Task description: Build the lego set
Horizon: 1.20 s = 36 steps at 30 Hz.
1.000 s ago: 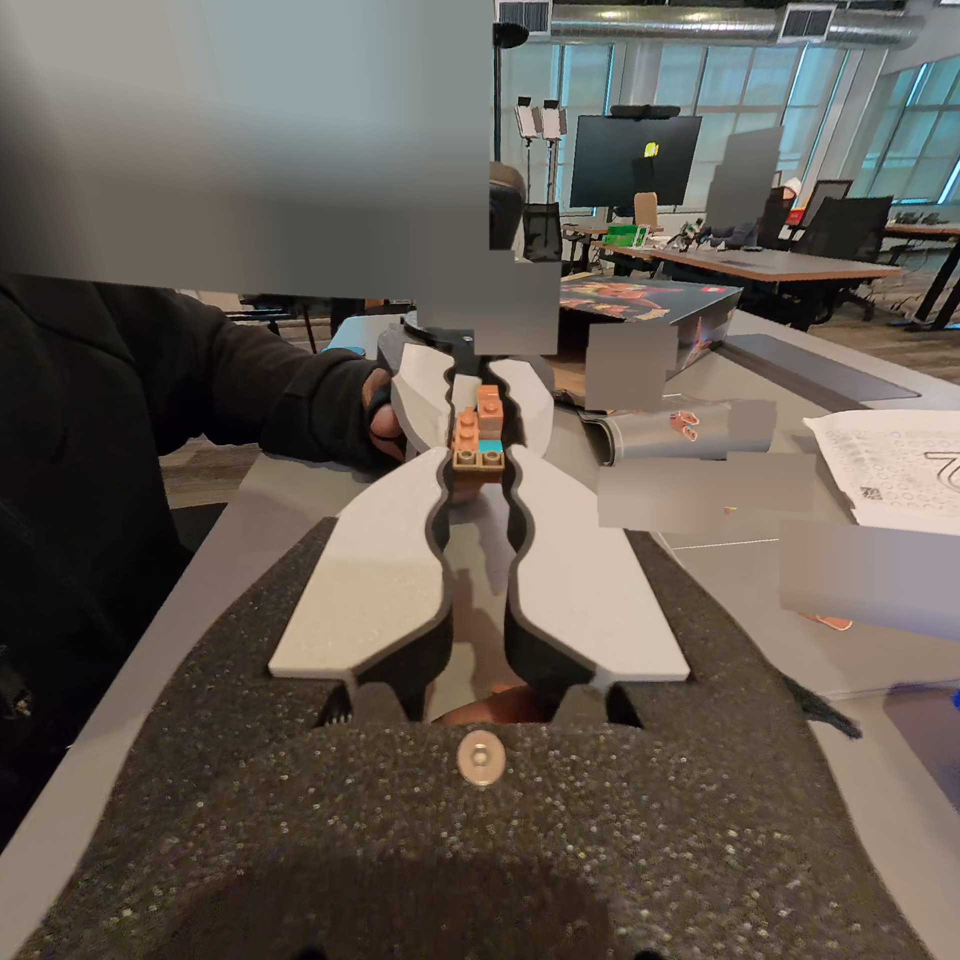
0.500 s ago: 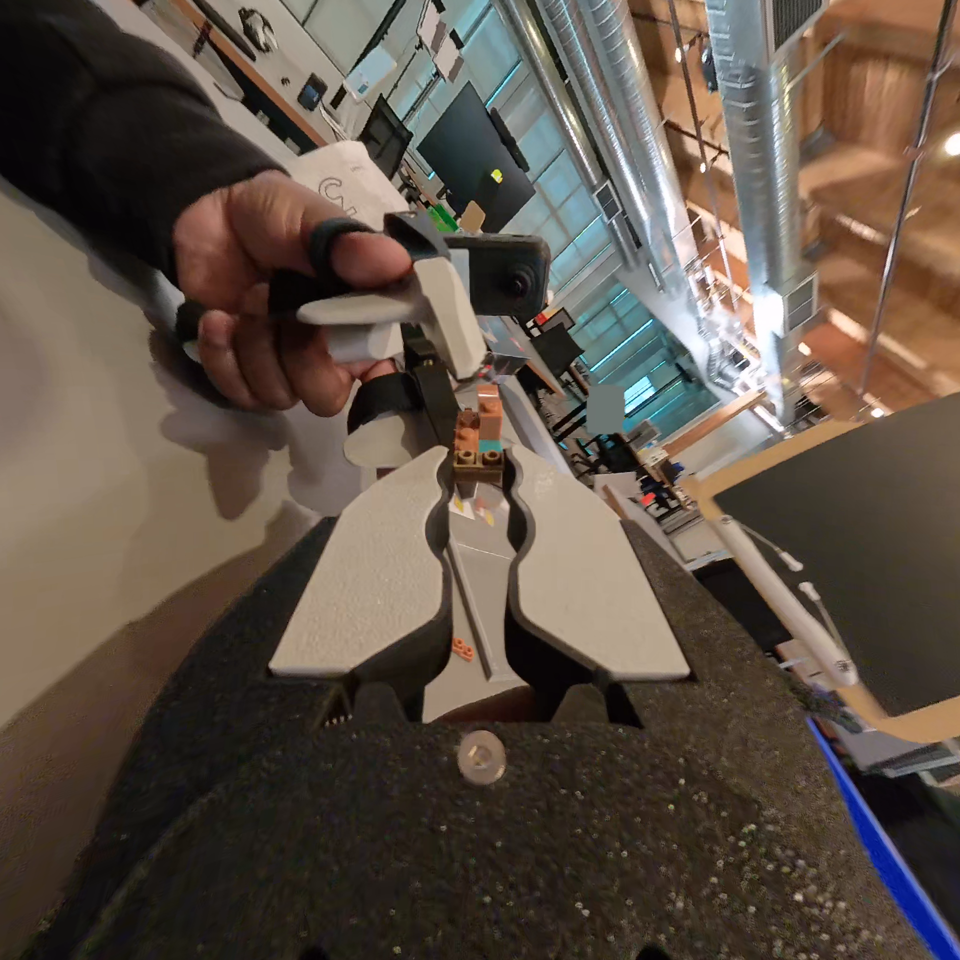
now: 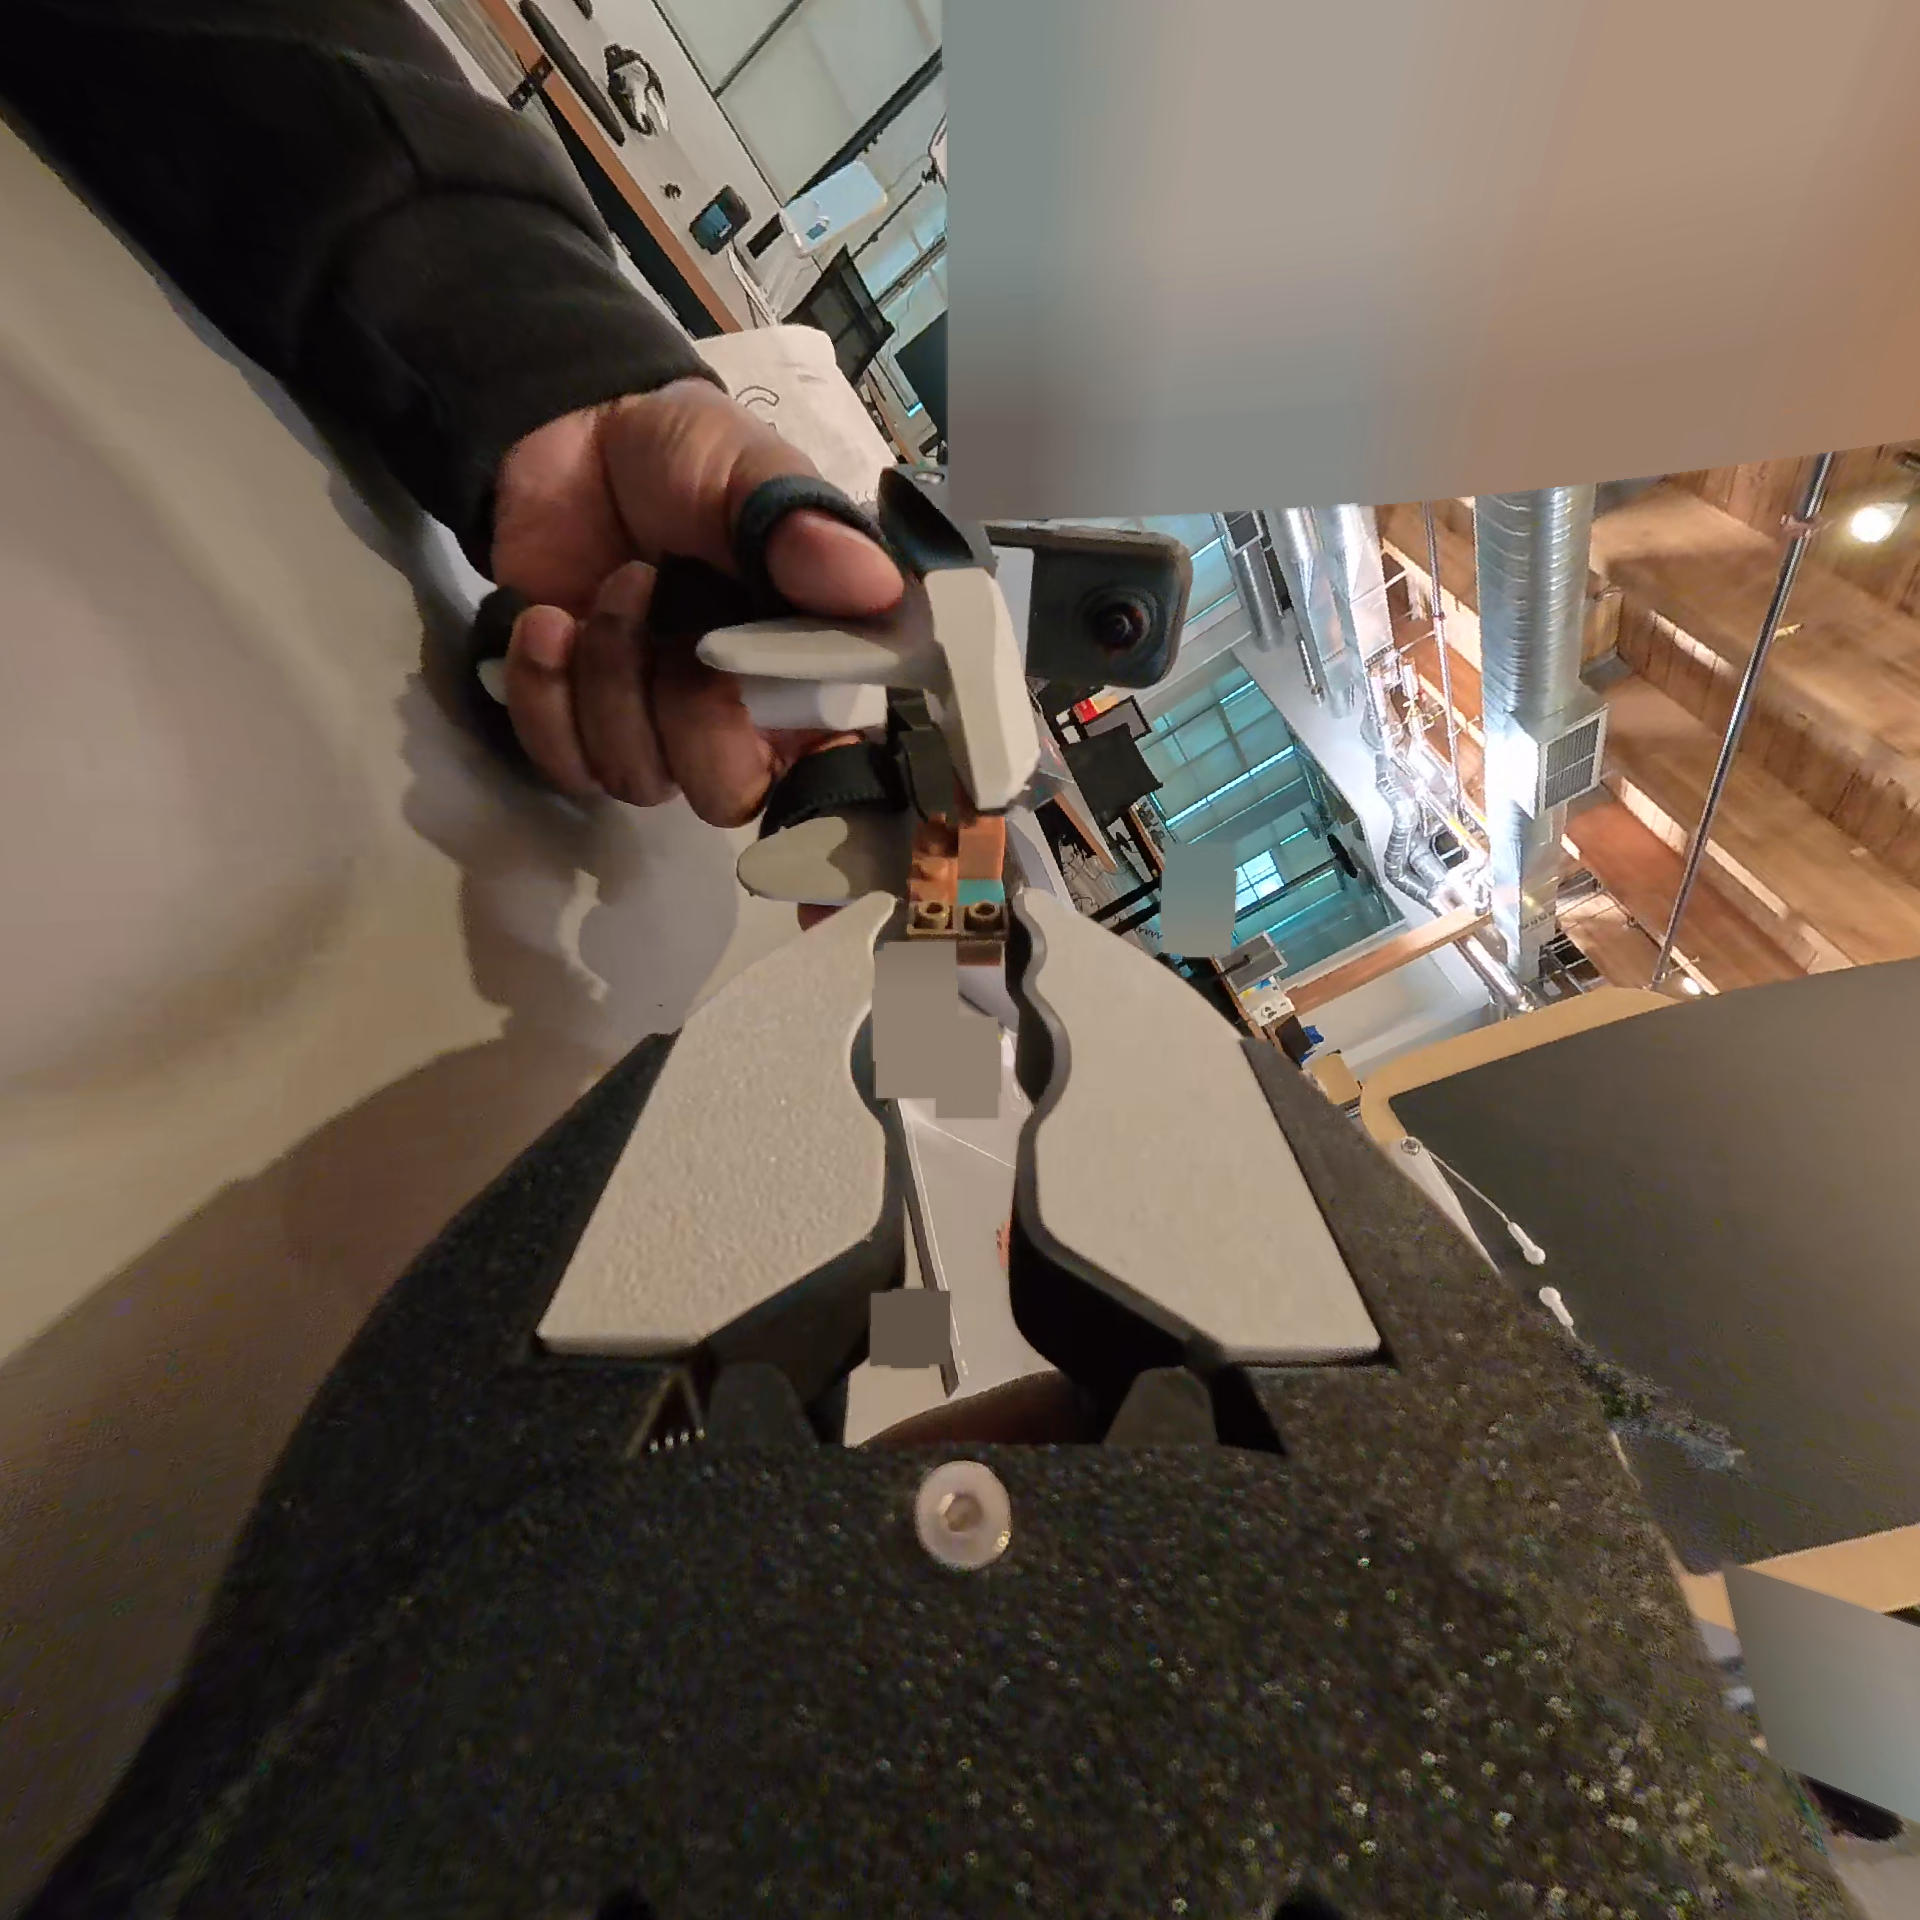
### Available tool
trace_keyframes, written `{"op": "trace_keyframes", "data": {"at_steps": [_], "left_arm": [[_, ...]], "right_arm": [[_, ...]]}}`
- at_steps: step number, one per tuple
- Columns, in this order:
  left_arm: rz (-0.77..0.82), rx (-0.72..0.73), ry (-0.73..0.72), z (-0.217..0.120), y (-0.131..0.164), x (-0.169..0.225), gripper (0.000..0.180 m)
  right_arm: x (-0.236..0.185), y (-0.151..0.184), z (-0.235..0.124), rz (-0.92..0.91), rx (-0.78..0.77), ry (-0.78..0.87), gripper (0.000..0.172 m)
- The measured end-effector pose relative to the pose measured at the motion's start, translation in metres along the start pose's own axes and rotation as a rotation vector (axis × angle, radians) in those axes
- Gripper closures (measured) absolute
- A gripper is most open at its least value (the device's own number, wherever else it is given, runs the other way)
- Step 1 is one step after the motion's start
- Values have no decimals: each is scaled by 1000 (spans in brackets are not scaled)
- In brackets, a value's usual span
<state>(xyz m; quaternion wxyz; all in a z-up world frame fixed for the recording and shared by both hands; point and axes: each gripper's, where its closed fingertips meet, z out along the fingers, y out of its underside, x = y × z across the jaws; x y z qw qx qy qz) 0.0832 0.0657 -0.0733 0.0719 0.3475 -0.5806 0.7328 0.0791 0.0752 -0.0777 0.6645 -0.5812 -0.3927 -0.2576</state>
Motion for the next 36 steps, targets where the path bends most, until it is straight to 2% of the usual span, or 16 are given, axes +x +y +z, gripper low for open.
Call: {"op": "trace_keyframes", "data": {"at_steps": [10,20,36], "left_arm": [[54,-66,15,0,8,6,155],[-32,-151,53,-1,21,10,156],[-56,-318,88,1,49,19,156]], "right_arm": [[-6,-6,-2,-71,23,-29,155],[-19,-12,-4,-110,49,-121,155],[-43,-22,-13,-81,113,-306,154]]}}
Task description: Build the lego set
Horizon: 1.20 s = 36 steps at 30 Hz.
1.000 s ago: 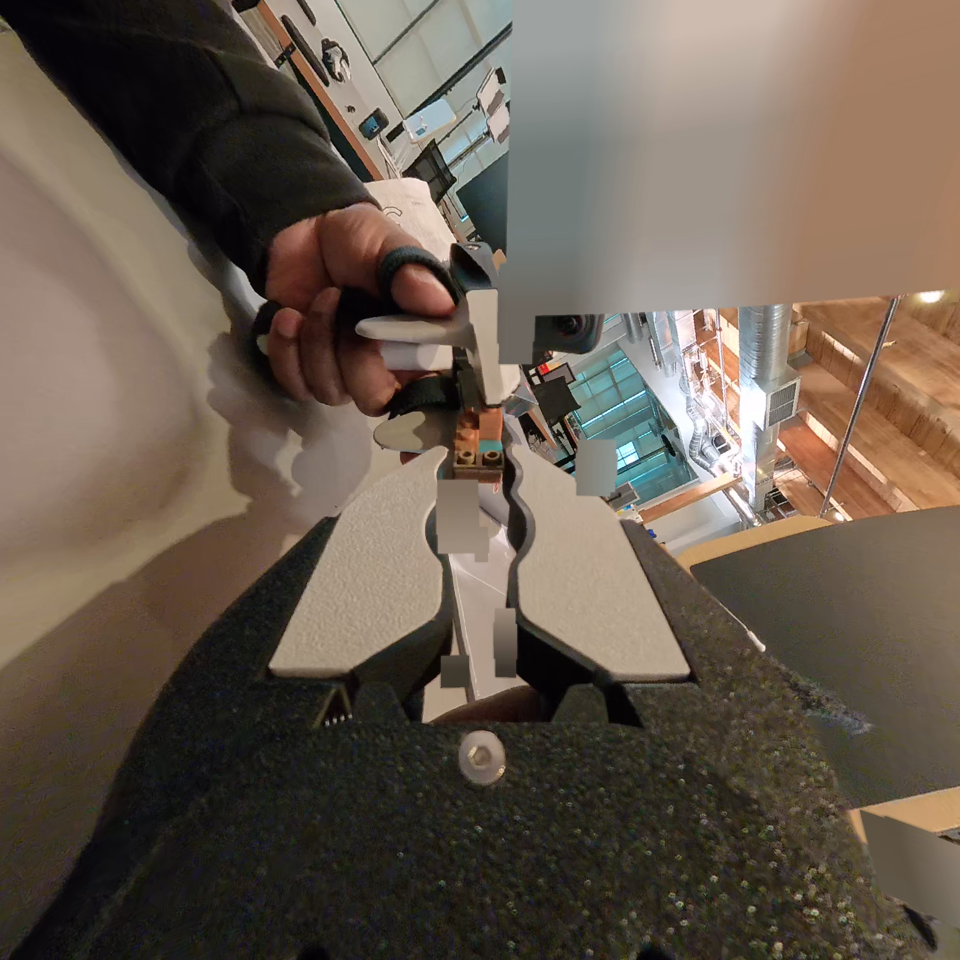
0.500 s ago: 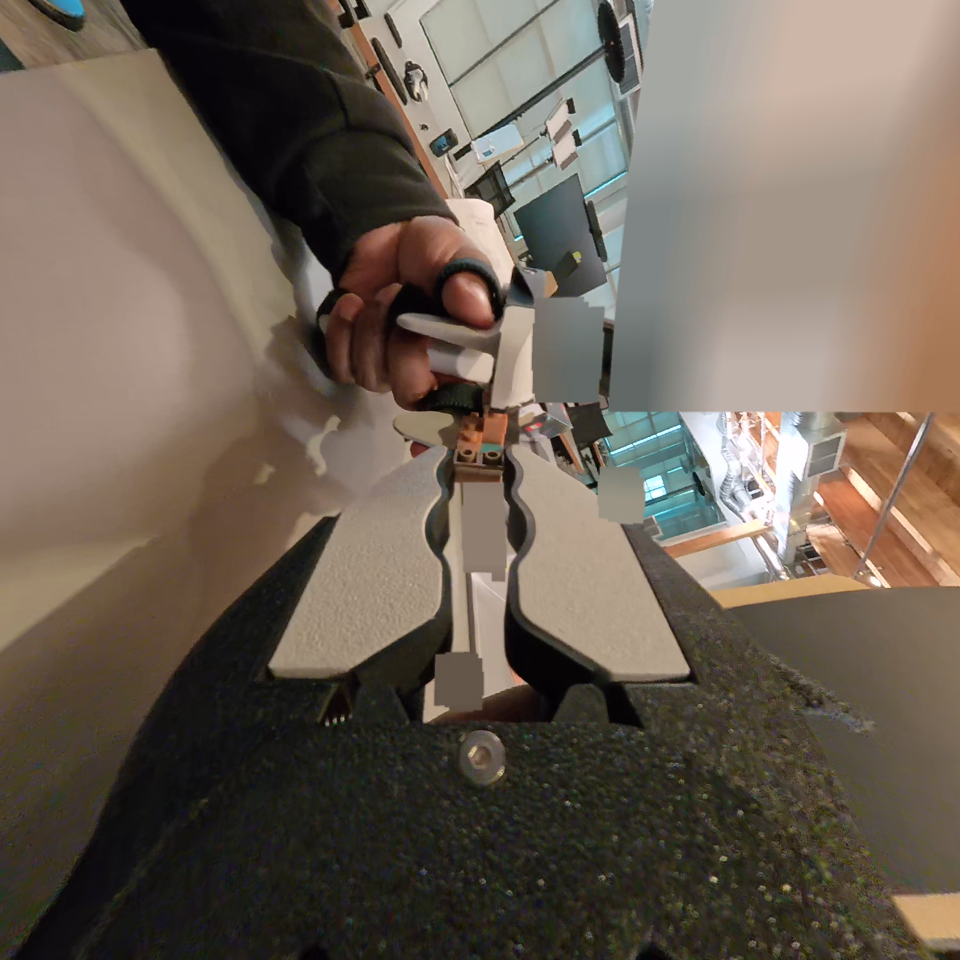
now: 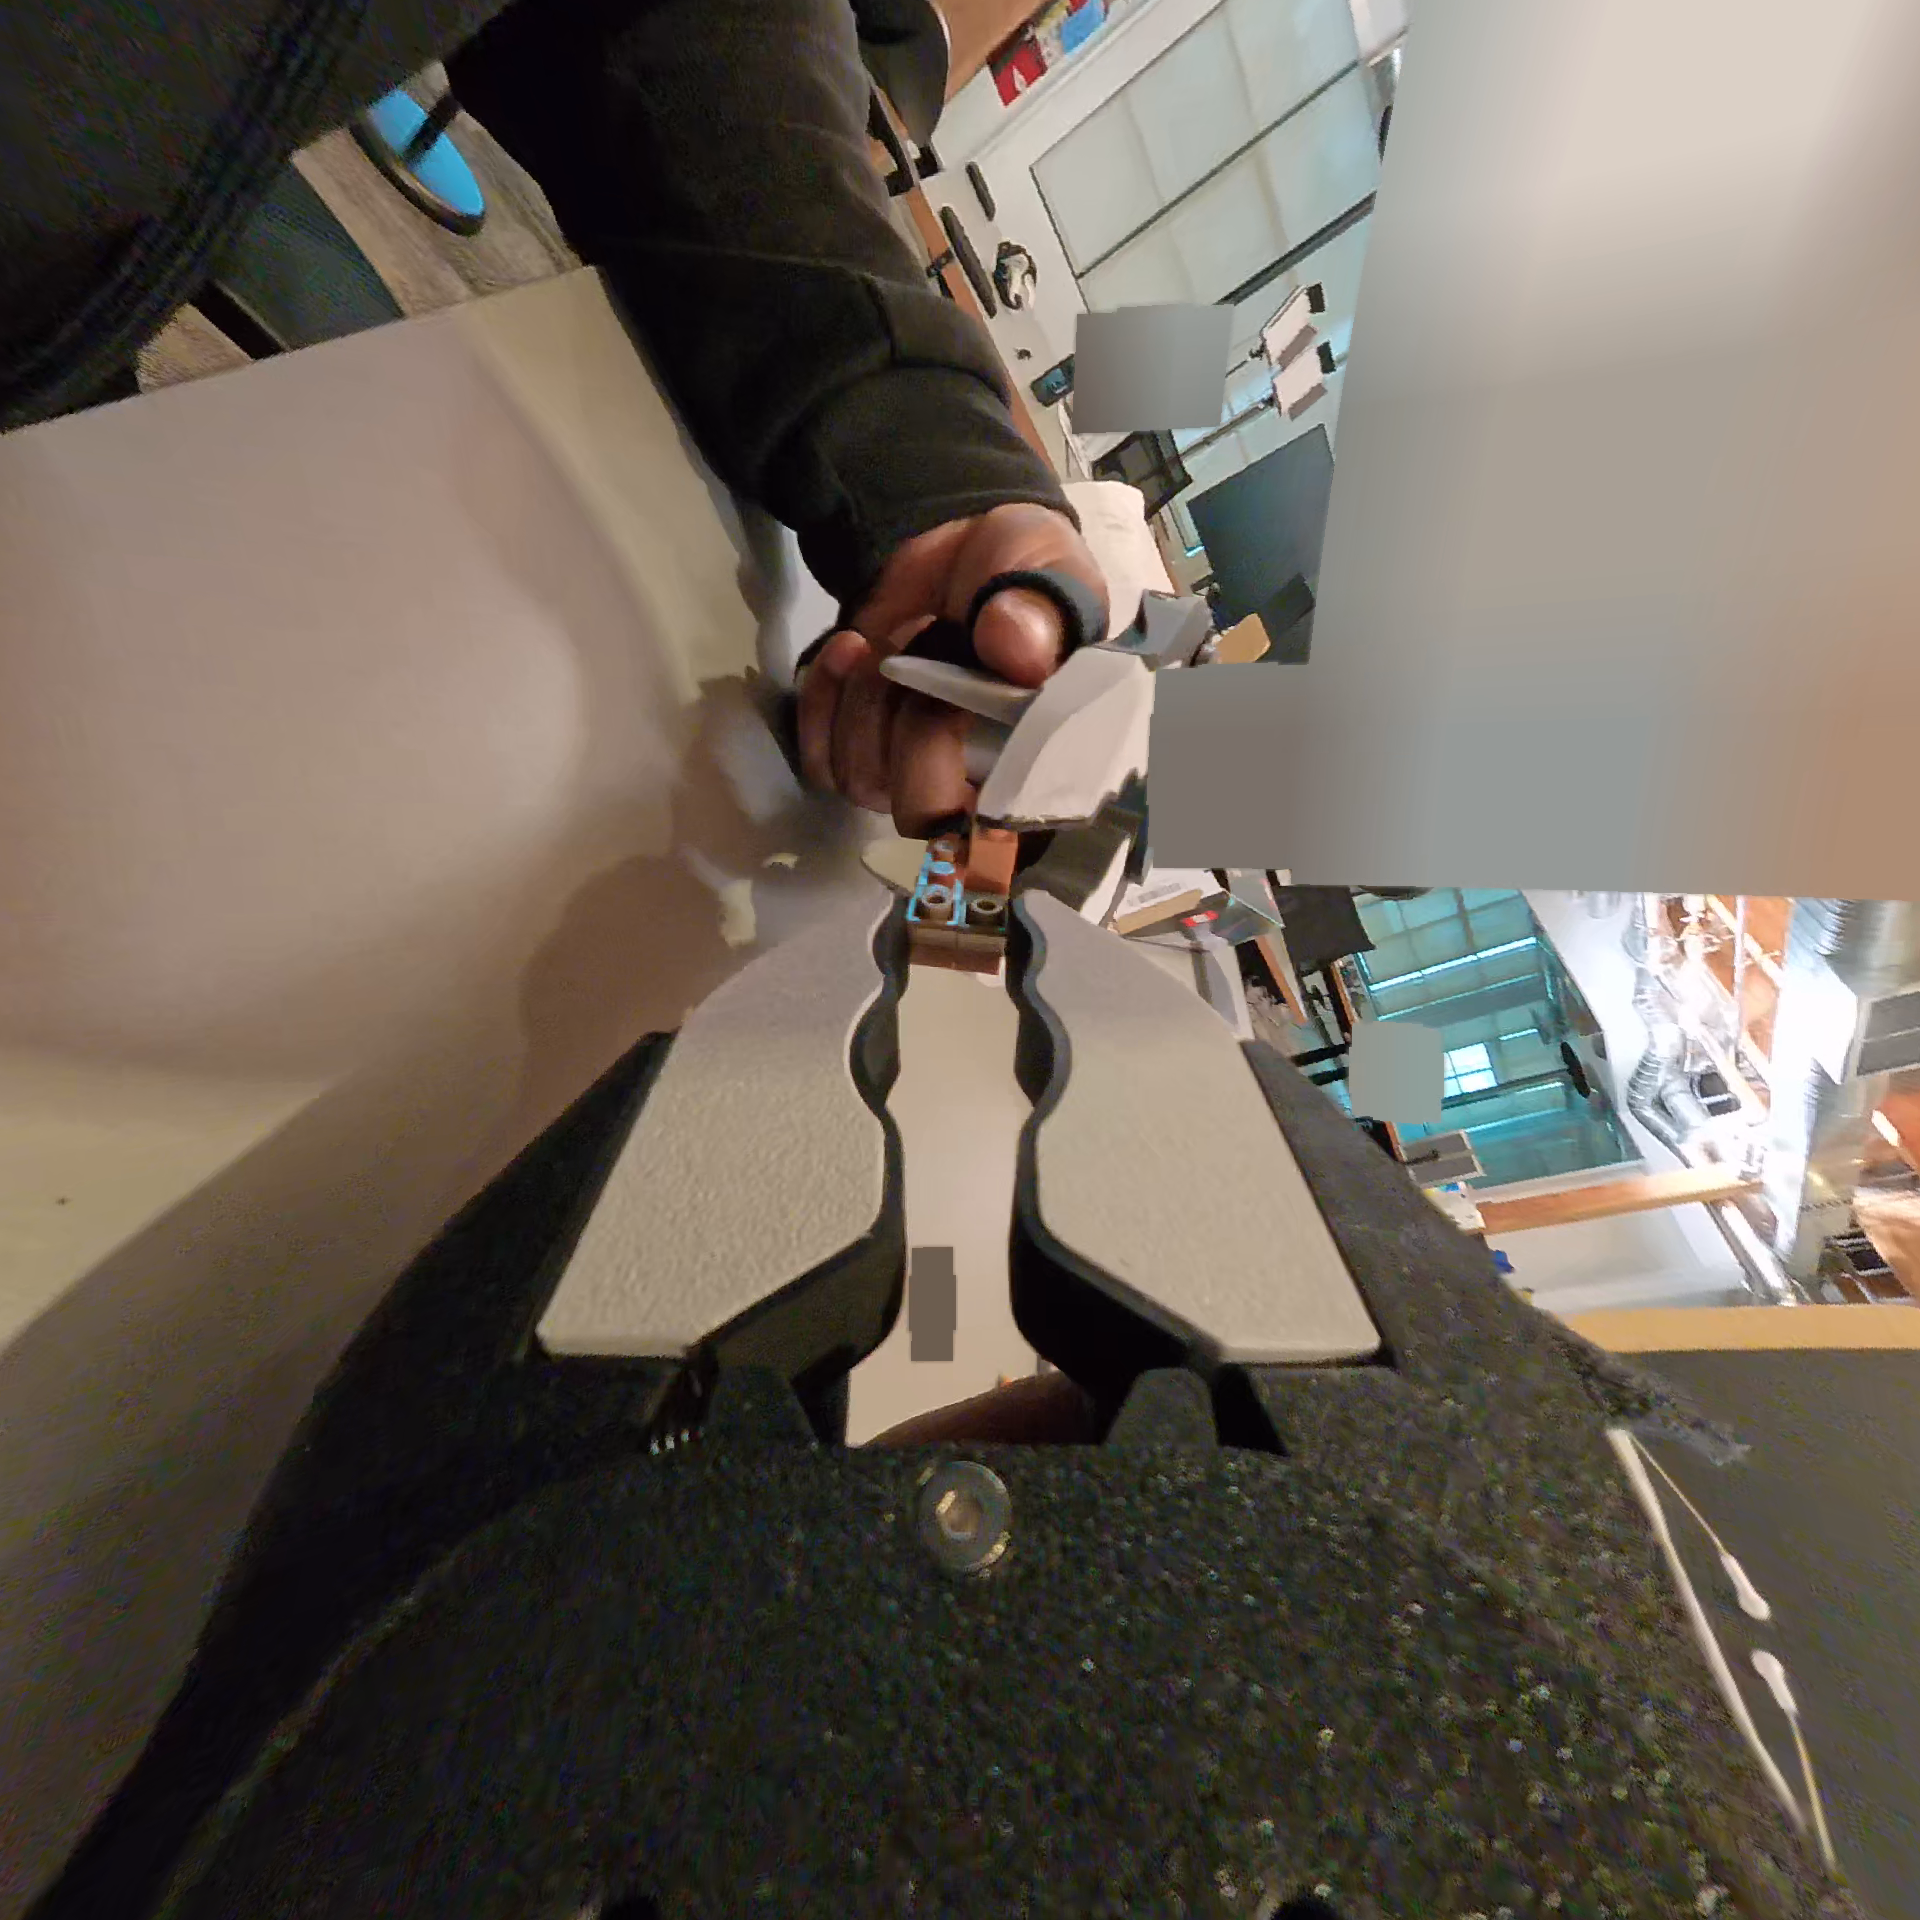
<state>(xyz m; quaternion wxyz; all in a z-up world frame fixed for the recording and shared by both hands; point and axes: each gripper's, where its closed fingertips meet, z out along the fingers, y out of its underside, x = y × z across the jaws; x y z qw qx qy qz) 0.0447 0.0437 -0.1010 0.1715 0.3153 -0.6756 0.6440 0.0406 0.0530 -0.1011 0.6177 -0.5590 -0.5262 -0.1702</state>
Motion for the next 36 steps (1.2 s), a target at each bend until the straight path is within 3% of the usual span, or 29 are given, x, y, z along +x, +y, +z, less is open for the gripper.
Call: {"op": "trace_keyframes", "data": {"at_steps": [4,12,18,22,36], "left_arm": [[26,0,-33,0,-1,-4,155],[50,181,-45,-16,-26,-5,141],[36,223,-43,-18,-30,-7,147],[39,213,-43,-16,-29,-8,159],[17,133,-15,-13,-18,-4,160]], "right_arm": [[1,5,0,-10,-23,10,154],[21,12,-4,-10,-49,135,155],[31,15,-6,-52,-78,207,155],[29,12,-5,-43,-64,199,155],[20,8,-3,-24,-42,127,155]]}}
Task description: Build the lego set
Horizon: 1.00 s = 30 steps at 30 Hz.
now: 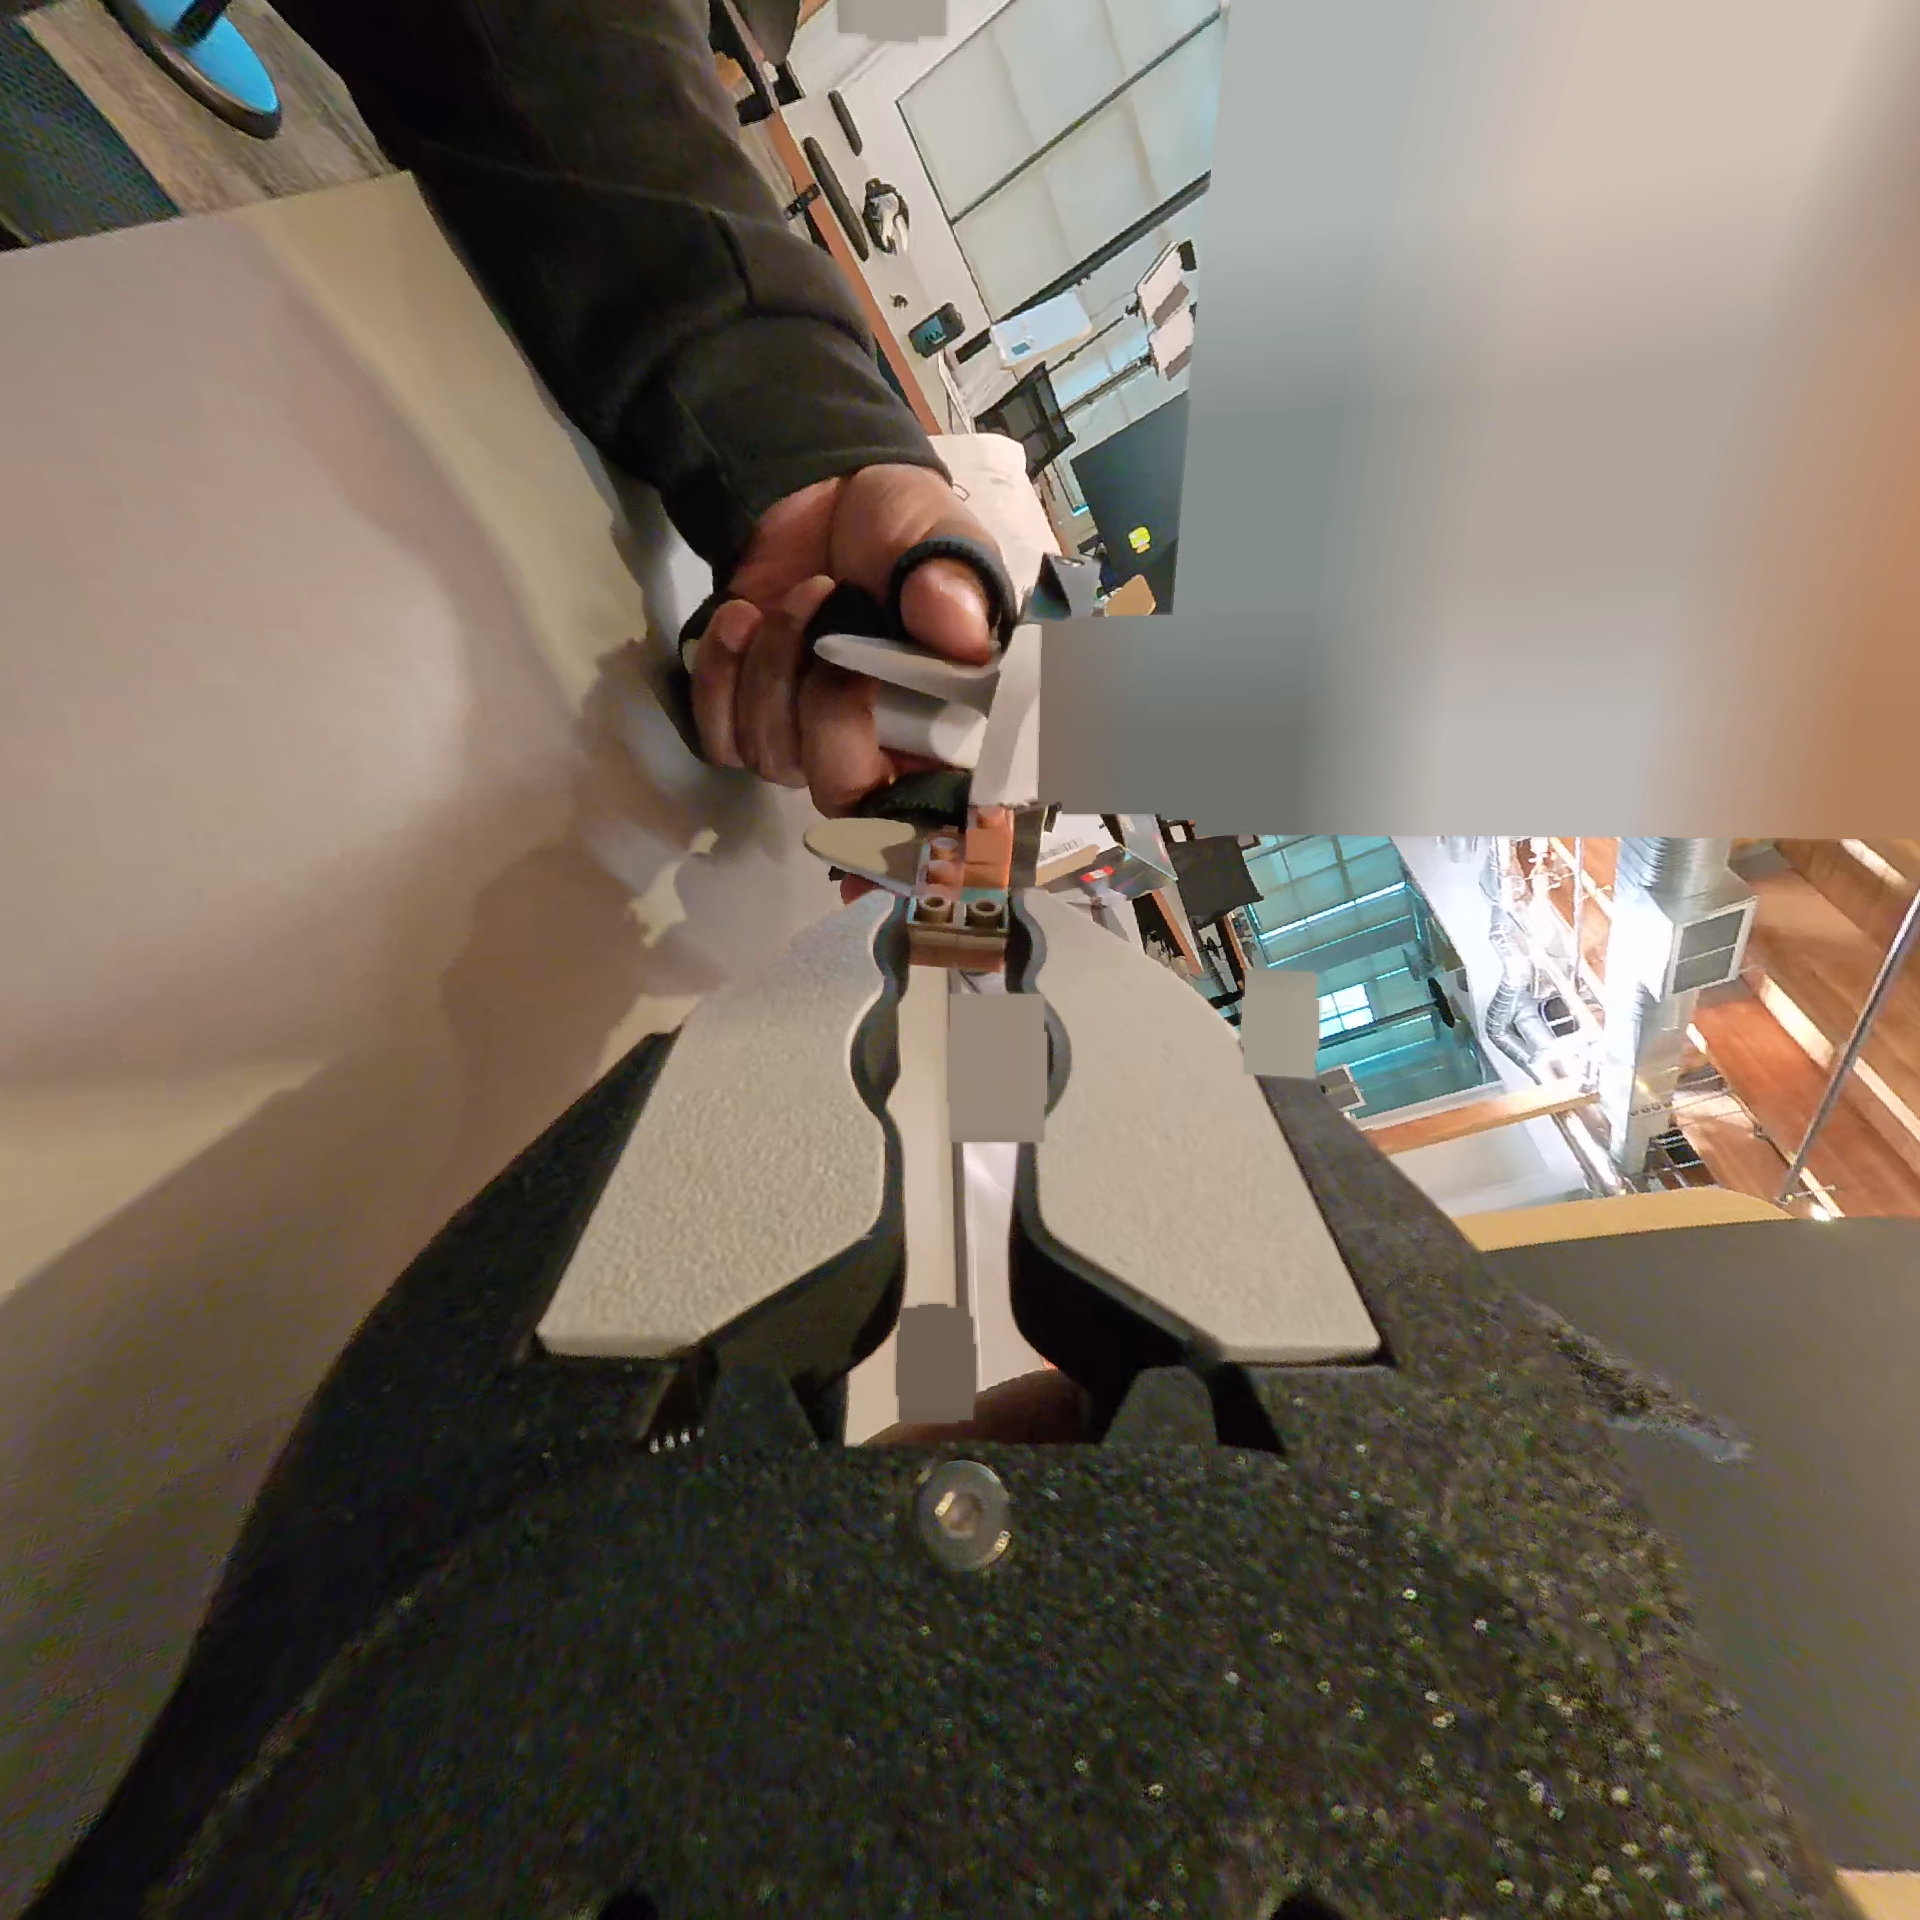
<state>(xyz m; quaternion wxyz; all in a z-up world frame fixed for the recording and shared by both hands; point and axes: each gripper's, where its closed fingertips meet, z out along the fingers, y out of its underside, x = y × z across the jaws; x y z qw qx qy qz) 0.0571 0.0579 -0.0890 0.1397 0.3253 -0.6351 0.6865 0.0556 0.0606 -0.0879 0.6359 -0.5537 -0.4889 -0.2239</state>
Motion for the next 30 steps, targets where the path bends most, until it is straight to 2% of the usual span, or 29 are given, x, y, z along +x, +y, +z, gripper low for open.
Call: {"op": "trace_keyframes", "data": {"at_steps": [20,26,27,28,30], "left_arm": [[-6,-60,-48,0,9,-5,162],[-10,0,-86,-4,-1,-11,162],[-15,7,-90,-5,-2,-12,159],[-9,10,-90,-6,-2,-12,144],[9,22,-108,-7,-4,-13,137]], "right_arm": [[-8,5,2,-11,-18,-48,155],[0,15,4,-51,-75,9,155],[1,16,5,-67,-85,19,155],[1,18,5,-84,-94,25,155],[1,22,5,-112,-117,38,155]]}}
